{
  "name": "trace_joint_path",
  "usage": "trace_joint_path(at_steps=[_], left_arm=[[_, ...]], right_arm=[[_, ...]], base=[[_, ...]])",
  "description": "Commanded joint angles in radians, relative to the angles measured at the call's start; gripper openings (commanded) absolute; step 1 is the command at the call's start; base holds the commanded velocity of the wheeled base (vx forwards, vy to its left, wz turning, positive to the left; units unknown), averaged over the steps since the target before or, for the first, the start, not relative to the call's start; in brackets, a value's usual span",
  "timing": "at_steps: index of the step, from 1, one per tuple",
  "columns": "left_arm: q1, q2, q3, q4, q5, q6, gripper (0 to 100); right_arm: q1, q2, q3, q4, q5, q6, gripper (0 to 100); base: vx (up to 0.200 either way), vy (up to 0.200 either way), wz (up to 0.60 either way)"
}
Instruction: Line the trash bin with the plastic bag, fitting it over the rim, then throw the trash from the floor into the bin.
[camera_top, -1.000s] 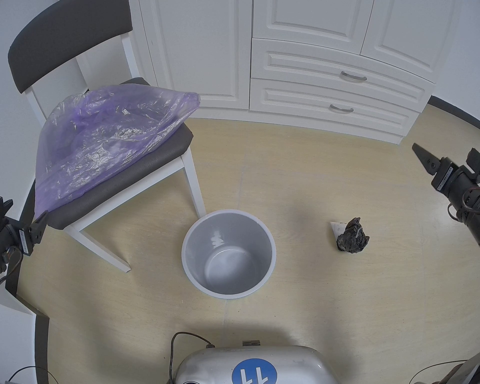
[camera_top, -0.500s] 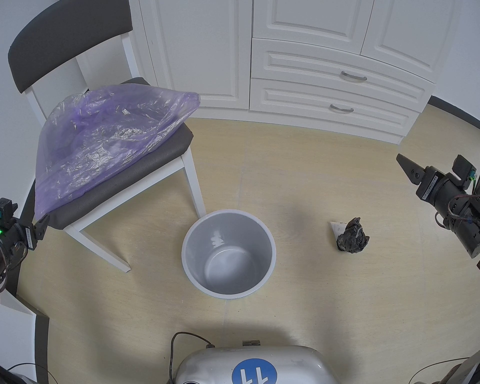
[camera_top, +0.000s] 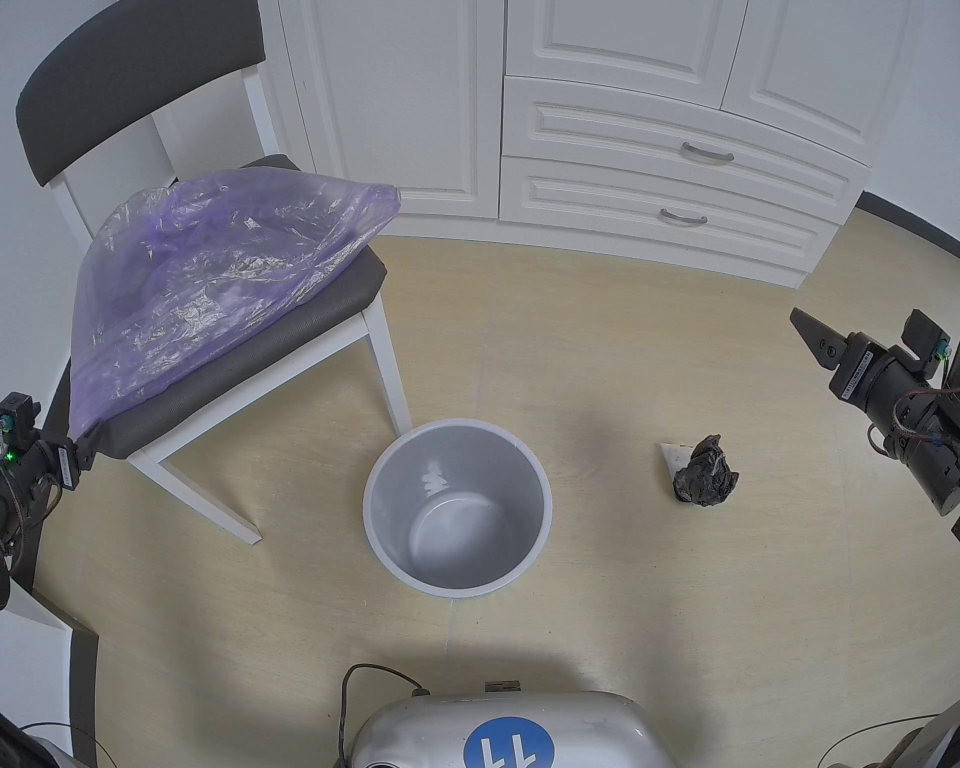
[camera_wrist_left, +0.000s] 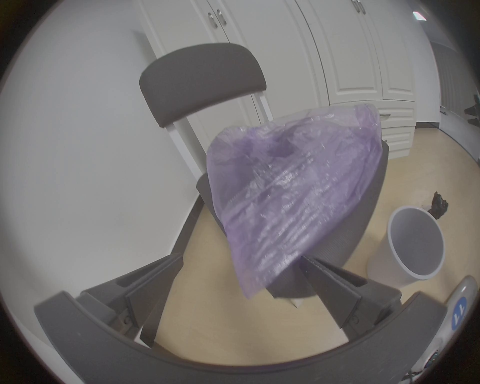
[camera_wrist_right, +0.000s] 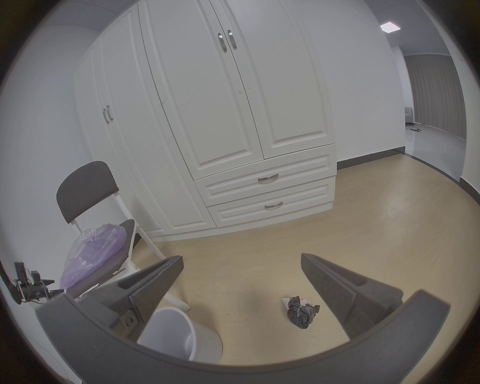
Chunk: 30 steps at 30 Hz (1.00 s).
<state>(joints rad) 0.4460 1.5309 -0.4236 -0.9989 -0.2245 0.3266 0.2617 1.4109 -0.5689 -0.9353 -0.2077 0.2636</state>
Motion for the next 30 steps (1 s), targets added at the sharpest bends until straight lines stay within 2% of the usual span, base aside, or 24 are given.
trace_joint_path(at_steps=[1,3,8,15,21,30], left_arm=[[0.003,0.078,0.0,-0.098,0.004,-0.003,100],[0.003,0.083,-0.001,-0.113,0.004,-0.008,100],[0.005,0.084,-0.02,-0.214,0.005,-0.1,100],[0.013,0.072,-0.078,-0.236,0.008,-0.19,100],[0.011,0.064,-0.159,-0.29,0.109,-0.293,100],[0.003,0.041,-0.179,-0.308,0.134,-0.324,100]], right_arm=[[0.001,0.0,0.0,0.0,0.001,0.0,100],[0.001,0.0,0.0,0.0,0.001,0.0,100],[0.001,-0.004,-0.002,-0.002,0.001,0.0,100],[0.001,-0.012,-0.003,-0.002,-0.001,0.0,100],[0.001,-0.013,-0.003,-0.003,-0.002,0.002,100],[0.001,-0.012,-0.003,-0.003,-0.002,0.002,100]], base=[[0.0,0.0,0.0],[0.0,0.0,0.0],[0.0,0.0,0.0],[0.0,0.0,0.0],[0.0,0.0,0.0],[0.0,0.0,0.0]])
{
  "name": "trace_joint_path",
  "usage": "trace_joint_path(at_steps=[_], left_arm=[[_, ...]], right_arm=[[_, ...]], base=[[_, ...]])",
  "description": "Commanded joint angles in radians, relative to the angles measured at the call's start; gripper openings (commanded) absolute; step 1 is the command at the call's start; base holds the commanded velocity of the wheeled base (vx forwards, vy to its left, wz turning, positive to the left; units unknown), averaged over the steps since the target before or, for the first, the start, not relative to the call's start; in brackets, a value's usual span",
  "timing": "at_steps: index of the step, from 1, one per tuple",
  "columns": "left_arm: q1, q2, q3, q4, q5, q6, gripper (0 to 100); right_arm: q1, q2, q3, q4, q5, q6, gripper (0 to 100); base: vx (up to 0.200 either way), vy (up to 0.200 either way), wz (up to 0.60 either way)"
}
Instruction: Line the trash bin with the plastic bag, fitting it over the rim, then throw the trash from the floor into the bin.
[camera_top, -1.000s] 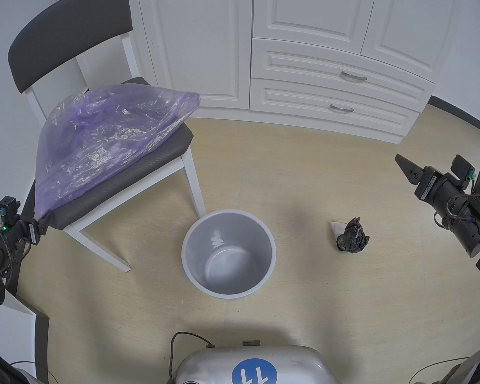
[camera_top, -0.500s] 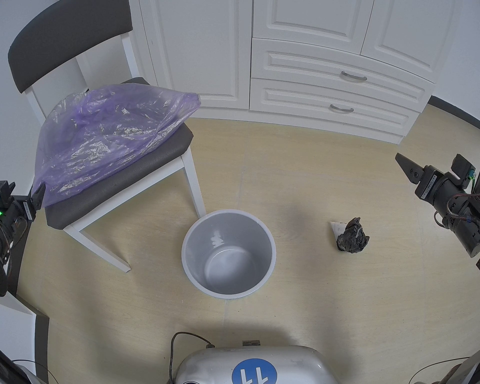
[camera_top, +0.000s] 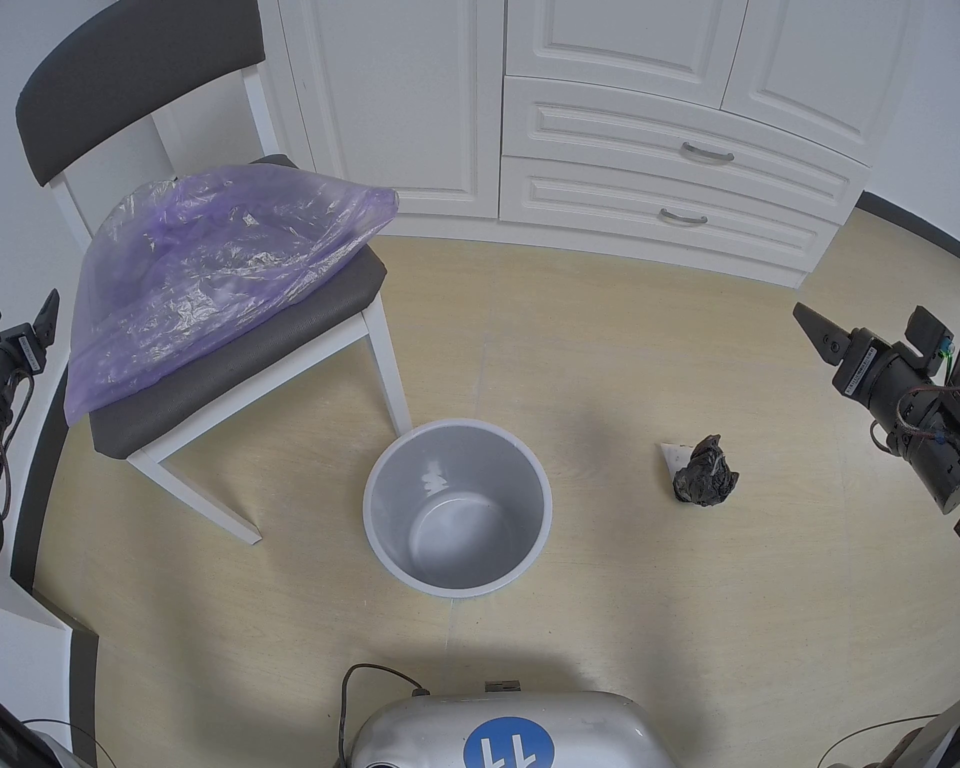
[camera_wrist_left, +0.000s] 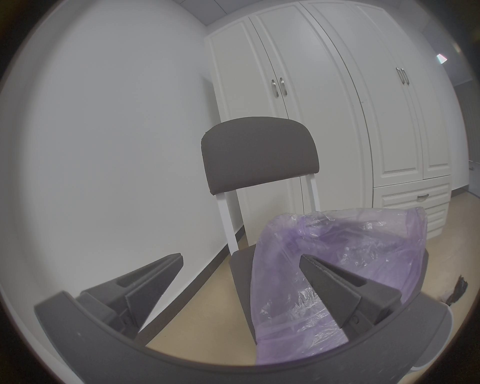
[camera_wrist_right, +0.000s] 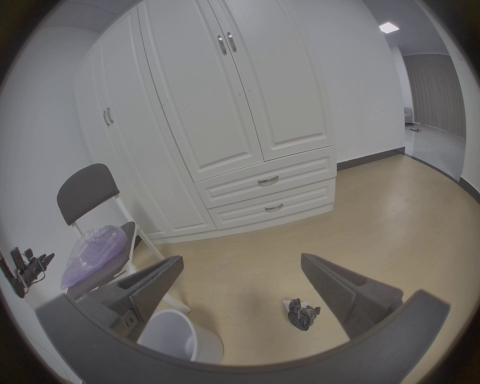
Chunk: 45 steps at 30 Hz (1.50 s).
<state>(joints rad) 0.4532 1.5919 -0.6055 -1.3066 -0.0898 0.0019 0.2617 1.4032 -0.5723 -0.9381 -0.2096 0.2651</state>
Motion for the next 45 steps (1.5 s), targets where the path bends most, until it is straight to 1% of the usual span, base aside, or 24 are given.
trace_joint_path(at_steps=[1,6,10,12,13,15,17,21,23,26,35,45], left_arm=[[-0.005,-0.021,0.01,0.0,-0.001,0.004,100],[-0.021,-0.029,0.082,0.0,-0.018,0.021,100],[-0.021,-0.07,0.164,0.01,-0.1,0.119,100],[-0.019,-0.107,0.19,0.023,-0.125,0.138,100],[-0.019,-0.107,0.19,0.023,-0.125,0.138,100],[-0.016,-0.167,0.211,0.099,-0.148,0.147,100],[-0.016,-0.193,0.205,0.182,-0.148,0.168,100],[0.001,-0.207,0.181,0.351,-0.15,0.216,100],[0.002,-0.194,0.162,0.392,-0.15,0.219,100],[0.004,-0.182,0.147,0.408,-0.15,0.217,100],[0.035,-0.053,0.099,0.402,-0.148,0.219,100],[0.033,0.02,0.066,0.397,-0.14,0.219,100]], right_arm=[[0.001,-0.004,0.0,0.001,-0.001,0.0,100],[0.001,-0.006,0.003,0.001,0.001,-0.003,100],[0.002,-0.007,0.008,0.004,0.002,-0.004,100],[0.001,-0.009,0.009,0.01,0.001,-0.004,100],[0.001,-0.009,0.009,0.01,0.001,-0.004,100],[0.002,-0.006,0.012,0.016,0.001,-0.004,100],[0.002,-0.003,0.014,0.018,0.001,-0.006,100],[0.002,0.008,0.022,0.019,0.001,-0.007,100],[0.002,0.01,0.023,0.019,0.001,-0.009,100],[0.002,0.011,0.025,0.021,0.001,-0.009,100],[0.008,0.039,0.032,0.021,0.001,-0.007,100],[0.013,0.054,0.034,0.021,0.001,-0.007,100]], base=[[0.0,0.0,0.0],[0.0,0.0,0.0],[0.0,0.0,0.0],[0.0,0.0,0.0],[0.0,0.0,0.0],[0.0,0.0,0.0],[0.0,0.0,0.0],[0.0,0.0,0.0],[0.0,0.0,0.0],[0.0,0.0,0.0],[0.0,0.0,0.0],[0.0,0.0,0.0]])
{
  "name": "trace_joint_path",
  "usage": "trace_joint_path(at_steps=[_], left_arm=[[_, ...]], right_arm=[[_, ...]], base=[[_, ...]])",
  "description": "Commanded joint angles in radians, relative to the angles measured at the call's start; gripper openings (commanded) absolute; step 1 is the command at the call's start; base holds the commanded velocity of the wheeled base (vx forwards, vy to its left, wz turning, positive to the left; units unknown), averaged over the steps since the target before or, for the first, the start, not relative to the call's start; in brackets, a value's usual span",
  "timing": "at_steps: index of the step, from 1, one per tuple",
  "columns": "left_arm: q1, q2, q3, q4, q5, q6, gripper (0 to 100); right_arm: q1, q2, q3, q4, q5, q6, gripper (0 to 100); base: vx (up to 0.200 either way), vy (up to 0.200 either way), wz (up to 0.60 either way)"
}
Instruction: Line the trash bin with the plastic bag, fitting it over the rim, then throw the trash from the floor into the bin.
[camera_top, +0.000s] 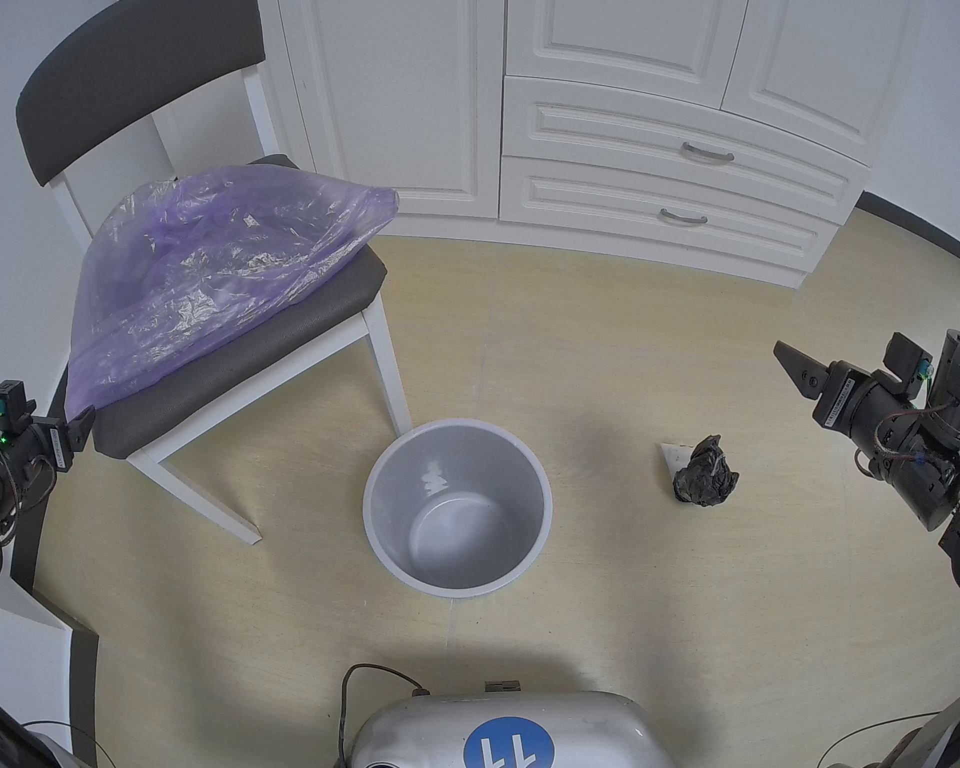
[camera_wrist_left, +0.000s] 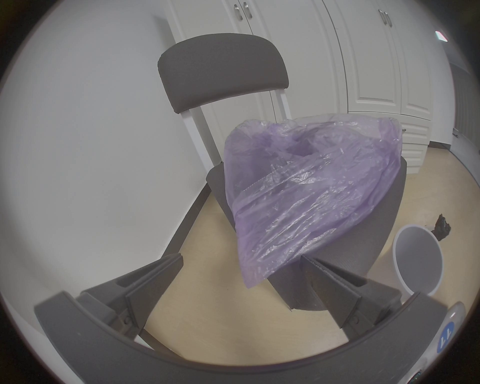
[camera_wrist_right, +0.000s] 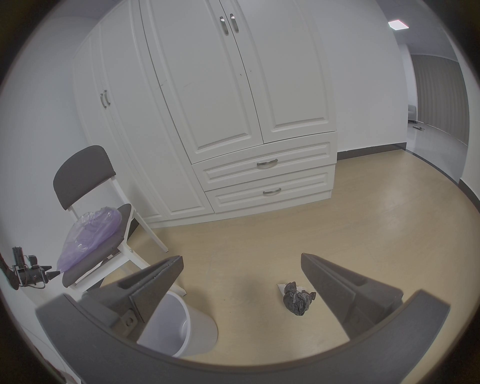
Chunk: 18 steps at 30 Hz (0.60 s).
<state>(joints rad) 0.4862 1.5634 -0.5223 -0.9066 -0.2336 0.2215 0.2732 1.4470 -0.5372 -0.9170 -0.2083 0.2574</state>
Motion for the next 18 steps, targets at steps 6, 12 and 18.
trace_joint_path(at_steps=[6,12,18], left_arm=[[-0.003,0.083,-0.051,-0.008,0.008,-0.002,100],[0.0,0.083,-0.062,-0.048,0.008,-0.013,100],[0.002,0.044,-0.054,-0.101,0.034,-0.044,100]], right_arm=[[0.001,0.01,-0.001,0.0,0.0,0.0,100],[0.001,0.009,-0.001,0.0,0.0,0.0,100],[0.009,0.007,0.0,0.0,0.0,0.0,100]], base=[[0.0,0.0,0.0],[0.0,0.0,0.0],[0.0,0.0,0.0]])
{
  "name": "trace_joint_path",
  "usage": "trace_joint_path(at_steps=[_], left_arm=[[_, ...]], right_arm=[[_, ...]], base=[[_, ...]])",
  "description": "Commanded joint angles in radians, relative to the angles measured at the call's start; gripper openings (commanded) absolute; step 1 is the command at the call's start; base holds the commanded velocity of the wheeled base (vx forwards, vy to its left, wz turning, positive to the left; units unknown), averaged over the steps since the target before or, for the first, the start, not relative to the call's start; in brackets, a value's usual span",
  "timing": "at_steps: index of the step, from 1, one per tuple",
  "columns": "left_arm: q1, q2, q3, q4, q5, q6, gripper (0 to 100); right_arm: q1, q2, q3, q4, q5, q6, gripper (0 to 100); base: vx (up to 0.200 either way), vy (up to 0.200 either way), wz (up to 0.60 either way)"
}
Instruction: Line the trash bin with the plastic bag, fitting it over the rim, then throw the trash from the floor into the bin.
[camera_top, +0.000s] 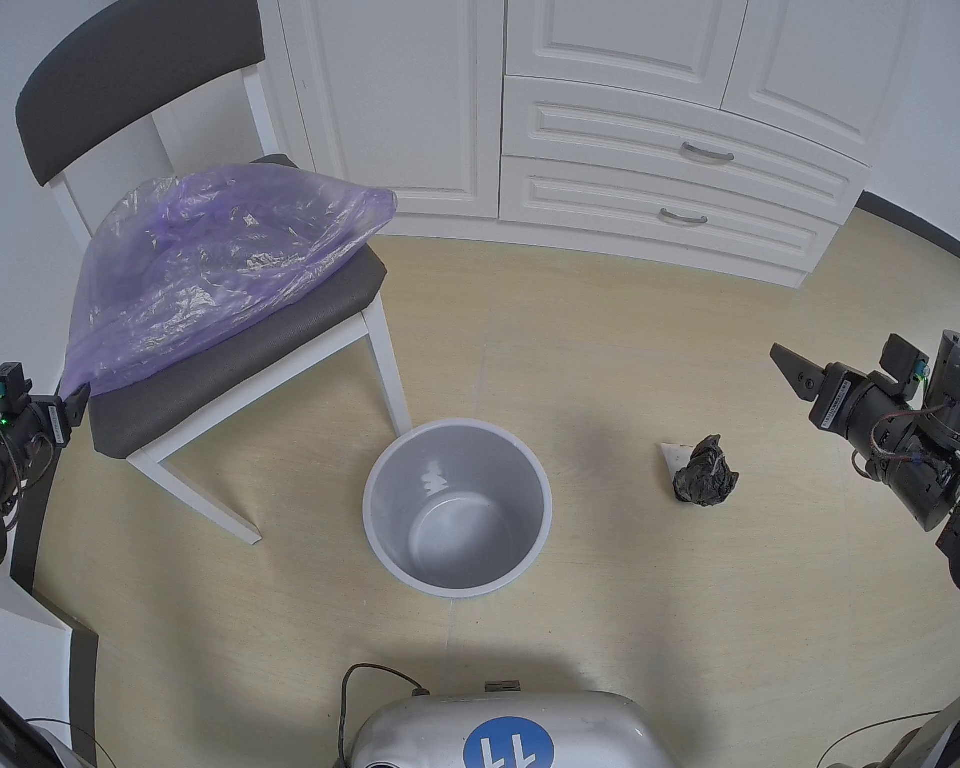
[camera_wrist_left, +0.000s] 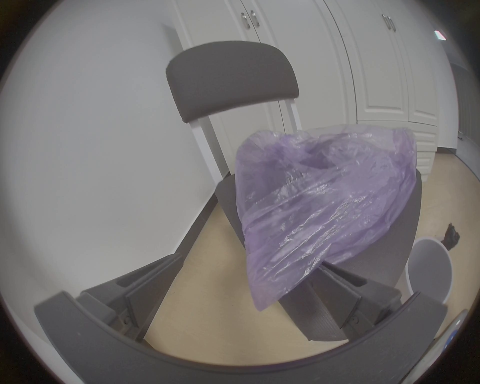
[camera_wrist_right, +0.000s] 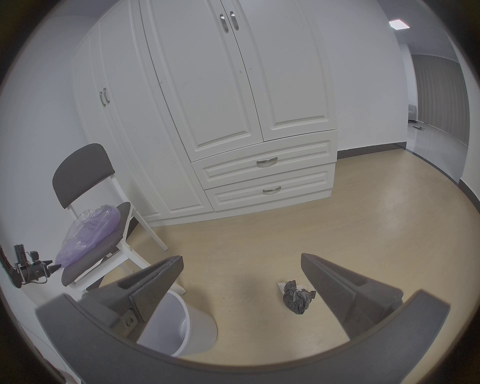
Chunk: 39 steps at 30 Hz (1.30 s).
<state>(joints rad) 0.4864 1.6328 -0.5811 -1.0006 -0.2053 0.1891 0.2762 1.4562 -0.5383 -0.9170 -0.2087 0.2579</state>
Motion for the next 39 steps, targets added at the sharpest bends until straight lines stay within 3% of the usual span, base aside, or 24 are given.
trace_joint_path(at_steps=[1,11,21,39], left_arm=[[0.001,-0.025,0.004,-0.007,0.006,-0.011,100],[-0.011,-0.011,-0.008,-0.016,0.004,-0.017,100],[-0.035,0.226,0.033,-0.509,0.035,-0.01,100],[-0.068,0.243,0.09,-0.532,0.024,0.029,100]], right_arm=[[0.006,-0.002,0.001,0.0,0.0,0.0,100],[0.006,0.001,0.0,-0.002,0.0,0.0,100],[0.006,-0.008,0.0,-0.003,0.0,0.0,100],[0.021,-0.017,0.001,-0.006,0.0,0.0,100]], base=[[0.0,0.0,0.0],[0.0,0.0,0.0],[0.0,0.0,0.0],[0.0,0.0,0.0]])
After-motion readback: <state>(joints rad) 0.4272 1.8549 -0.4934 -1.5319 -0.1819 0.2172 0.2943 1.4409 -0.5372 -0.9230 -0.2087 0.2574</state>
